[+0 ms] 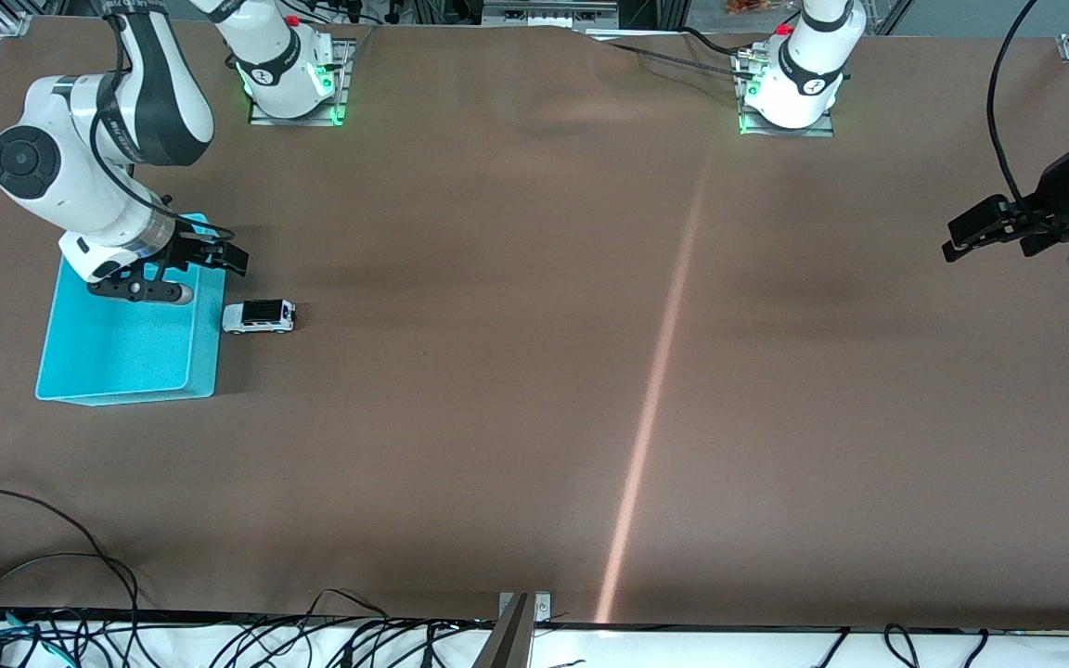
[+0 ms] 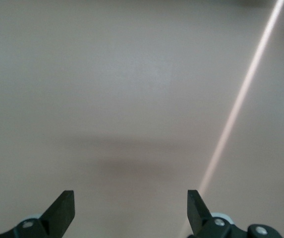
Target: Wind and store white jeep toy
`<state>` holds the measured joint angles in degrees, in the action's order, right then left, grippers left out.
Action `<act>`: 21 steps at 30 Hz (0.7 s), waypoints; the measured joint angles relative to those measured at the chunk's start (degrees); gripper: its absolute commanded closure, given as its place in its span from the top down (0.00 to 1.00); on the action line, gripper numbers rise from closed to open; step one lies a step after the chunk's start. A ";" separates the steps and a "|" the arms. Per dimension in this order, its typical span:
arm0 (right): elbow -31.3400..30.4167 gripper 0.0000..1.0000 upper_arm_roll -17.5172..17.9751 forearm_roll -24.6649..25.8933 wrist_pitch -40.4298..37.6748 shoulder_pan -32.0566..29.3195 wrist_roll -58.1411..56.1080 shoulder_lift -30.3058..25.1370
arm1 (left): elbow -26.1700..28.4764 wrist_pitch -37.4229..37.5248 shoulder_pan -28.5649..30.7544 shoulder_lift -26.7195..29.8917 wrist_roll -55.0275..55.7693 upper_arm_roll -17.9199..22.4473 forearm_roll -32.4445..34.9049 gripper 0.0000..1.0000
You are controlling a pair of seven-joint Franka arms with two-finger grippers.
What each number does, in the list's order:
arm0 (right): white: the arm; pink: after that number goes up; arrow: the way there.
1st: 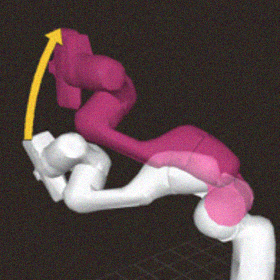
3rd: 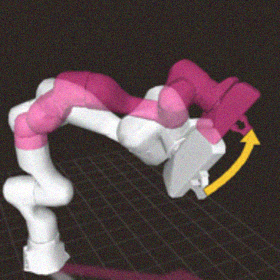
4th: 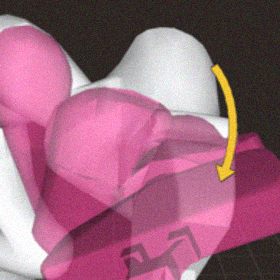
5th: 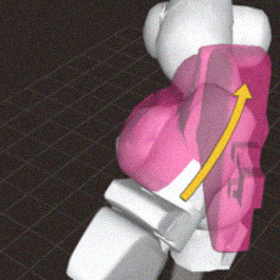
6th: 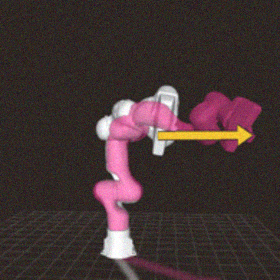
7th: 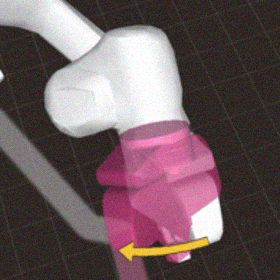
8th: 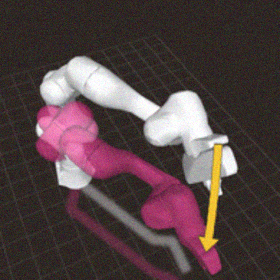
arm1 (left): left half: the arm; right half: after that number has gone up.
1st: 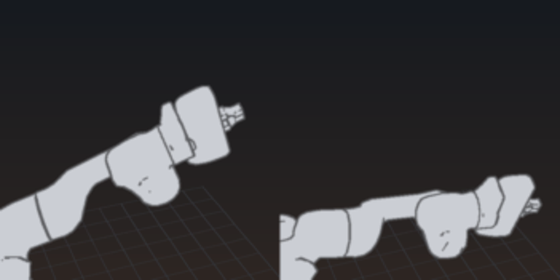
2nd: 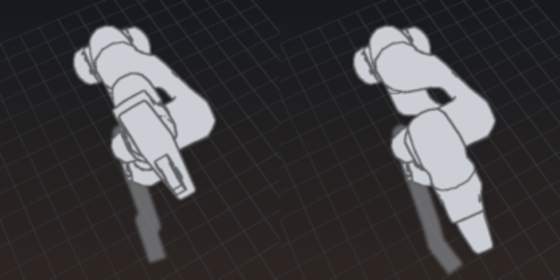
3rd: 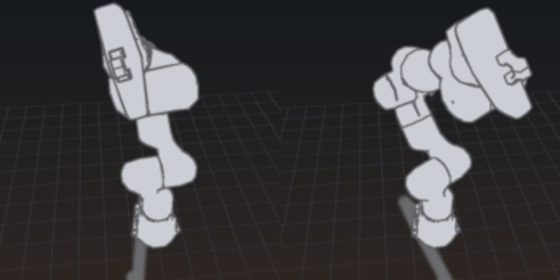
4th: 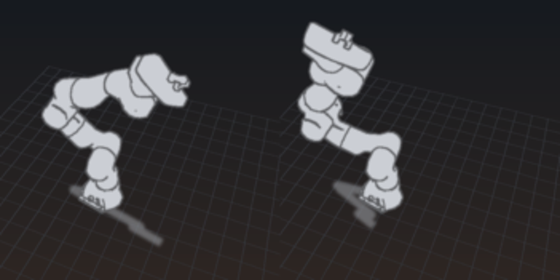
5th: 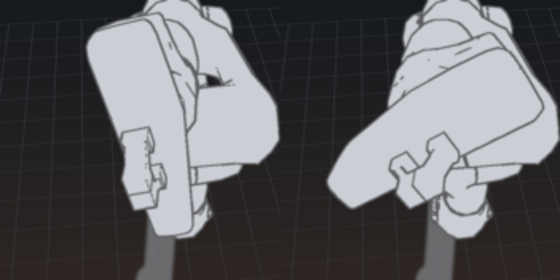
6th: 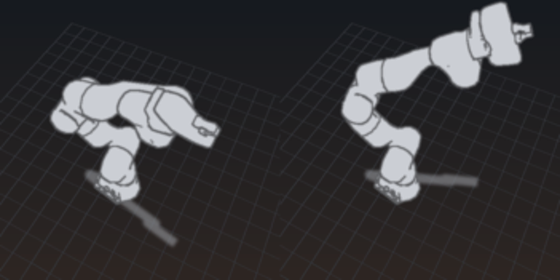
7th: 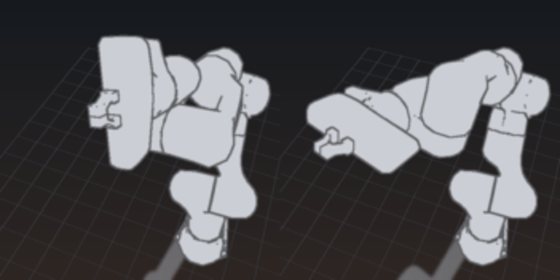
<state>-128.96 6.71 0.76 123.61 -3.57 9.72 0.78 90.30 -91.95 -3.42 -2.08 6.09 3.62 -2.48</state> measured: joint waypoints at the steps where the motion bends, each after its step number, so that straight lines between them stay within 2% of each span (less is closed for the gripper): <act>1: -0.11 1.00 0.00 0.00 0.11 0.00 1.01 0.02 | 0.00 0.00 0.00 0.00 0.00 0.00 0.00 1.00; 10: -3.08 1.00 0.07 -0.04 6.45 0.10 13.43 1.00 | -0.26 -0.13 0.01 0.00 0.00 0.07 0.00 1.00; 21: -4.89 1.00 0.09 -0.05 15.61 0.12 31.75 5.12 | -0.80 -0.27 0.01 0.00 0.00 0.18 0.04 1.00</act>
<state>-133.85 6.80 0.71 139.22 -3.44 41.47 5.90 89.50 -92.22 -3.41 -2.08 6.09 3.81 -2.44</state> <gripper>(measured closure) 0.000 0.000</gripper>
